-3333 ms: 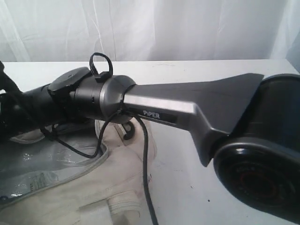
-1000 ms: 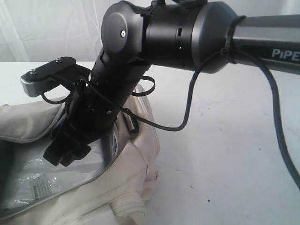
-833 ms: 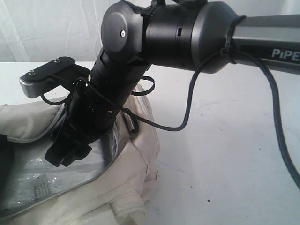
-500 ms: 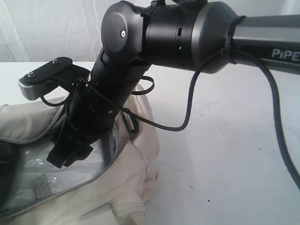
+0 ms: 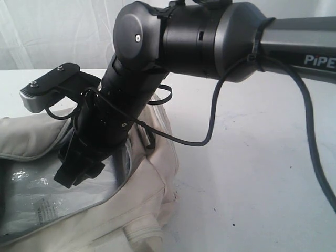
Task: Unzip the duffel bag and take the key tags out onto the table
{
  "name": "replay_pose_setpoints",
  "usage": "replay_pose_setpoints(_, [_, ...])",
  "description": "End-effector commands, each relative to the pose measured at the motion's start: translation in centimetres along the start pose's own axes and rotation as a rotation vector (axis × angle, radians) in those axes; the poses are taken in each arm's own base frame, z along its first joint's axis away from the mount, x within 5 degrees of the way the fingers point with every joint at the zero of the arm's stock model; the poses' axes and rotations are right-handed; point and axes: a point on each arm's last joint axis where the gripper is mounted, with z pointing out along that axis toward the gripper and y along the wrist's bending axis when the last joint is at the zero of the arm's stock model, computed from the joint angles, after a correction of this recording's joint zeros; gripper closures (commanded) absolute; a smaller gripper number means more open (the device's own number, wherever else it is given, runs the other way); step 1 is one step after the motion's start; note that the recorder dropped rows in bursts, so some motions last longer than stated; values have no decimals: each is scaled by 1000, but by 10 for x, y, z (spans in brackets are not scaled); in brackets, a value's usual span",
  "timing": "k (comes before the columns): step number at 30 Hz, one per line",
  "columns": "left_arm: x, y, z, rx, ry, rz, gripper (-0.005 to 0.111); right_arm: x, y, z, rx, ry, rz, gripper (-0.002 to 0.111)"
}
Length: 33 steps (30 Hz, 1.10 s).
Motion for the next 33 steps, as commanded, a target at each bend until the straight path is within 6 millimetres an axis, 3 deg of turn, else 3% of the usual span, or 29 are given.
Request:
replay_pose_setpoints(1, [-13,19,-21,-149,-20,-8,107,1,-1,-3,12,-7,-17,51])
replay_pose_setpoints(5, [-17,39,-44,-323,43,-19,107,1,-2,0,16,-12,-13,51])
replay_pose_setpoints(11, [-13,47,-59,-403,72,-16,107,-1,-5,18,-16,-52,8,51])
replay_pose_setpoints(17, [-3,59,-77,-531,80,-44,107,-25,7,58,-238,-345,35,51])
replay_pose_setpoints(19, [4,62,-85,-575,96,-61,107,-28,26,85,-276,-366,8,51])
replay_pose_setpoints(23, [13,65,-95,-605,114,-94,107,-24,59,137,-199,-340,-171,51])
replay_pose_setpoints(26, [19,69,-102,-662,146,-100,107,-28,71,160,-26,-376,-247,50])
replay_pose_setpoints(33, [21,72,-105,-714,176,-89,107,-43,81,177,66,-434,-257,46])
